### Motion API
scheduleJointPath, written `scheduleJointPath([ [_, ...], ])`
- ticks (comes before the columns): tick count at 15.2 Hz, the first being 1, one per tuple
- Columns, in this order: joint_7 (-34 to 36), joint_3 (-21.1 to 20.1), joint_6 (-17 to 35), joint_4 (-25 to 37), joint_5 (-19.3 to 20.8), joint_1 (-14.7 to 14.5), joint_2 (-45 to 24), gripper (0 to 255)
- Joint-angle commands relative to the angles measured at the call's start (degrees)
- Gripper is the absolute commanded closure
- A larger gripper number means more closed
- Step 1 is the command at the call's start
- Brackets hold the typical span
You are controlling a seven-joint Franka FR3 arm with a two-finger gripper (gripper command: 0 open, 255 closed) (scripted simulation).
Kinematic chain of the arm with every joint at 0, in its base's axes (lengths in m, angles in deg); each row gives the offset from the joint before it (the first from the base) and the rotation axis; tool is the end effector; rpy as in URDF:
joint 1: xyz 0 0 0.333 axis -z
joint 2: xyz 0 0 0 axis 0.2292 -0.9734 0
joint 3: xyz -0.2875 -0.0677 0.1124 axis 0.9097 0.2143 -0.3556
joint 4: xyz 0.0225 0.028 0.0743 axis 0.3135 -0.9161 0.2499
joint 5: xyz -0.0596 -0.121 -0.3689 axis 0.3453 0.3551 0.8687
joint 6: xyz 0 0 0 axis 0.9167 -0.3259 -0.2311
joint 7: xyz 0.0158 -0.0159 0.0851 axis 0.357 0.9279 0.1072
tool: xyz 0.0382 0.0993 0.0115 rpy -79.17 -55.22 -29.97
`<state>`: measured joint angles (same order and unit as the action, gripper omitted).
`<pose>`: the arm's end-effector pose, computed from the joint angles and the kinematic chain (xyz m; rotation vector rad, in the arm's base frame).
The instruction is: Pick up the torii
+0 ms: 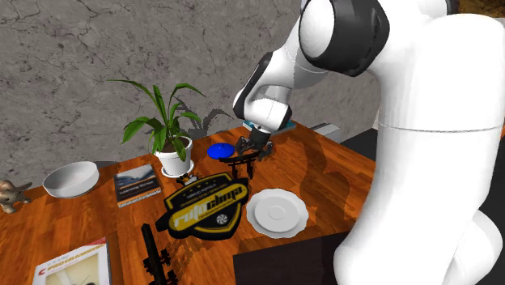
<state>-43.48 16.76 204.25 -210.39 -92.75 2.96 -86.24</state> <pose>0.5621 0.0802 0.2581 -2.8083 -0.0773 -0.1818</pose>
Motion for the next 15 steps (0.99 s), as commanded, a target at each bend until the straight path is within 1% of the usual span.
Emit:
scheduleJointPath([
  [1,-2.0,-1.2,1.0,3.9,-2.1,0.3,-4.5,0],
  [6,-4.9,-4.0,2.5,14.3,-4.7,0.9,-15.1,0],
  [15,-7.9,-5.6,5.7,15.8,-6.8,1.9,-20.1,0],
])
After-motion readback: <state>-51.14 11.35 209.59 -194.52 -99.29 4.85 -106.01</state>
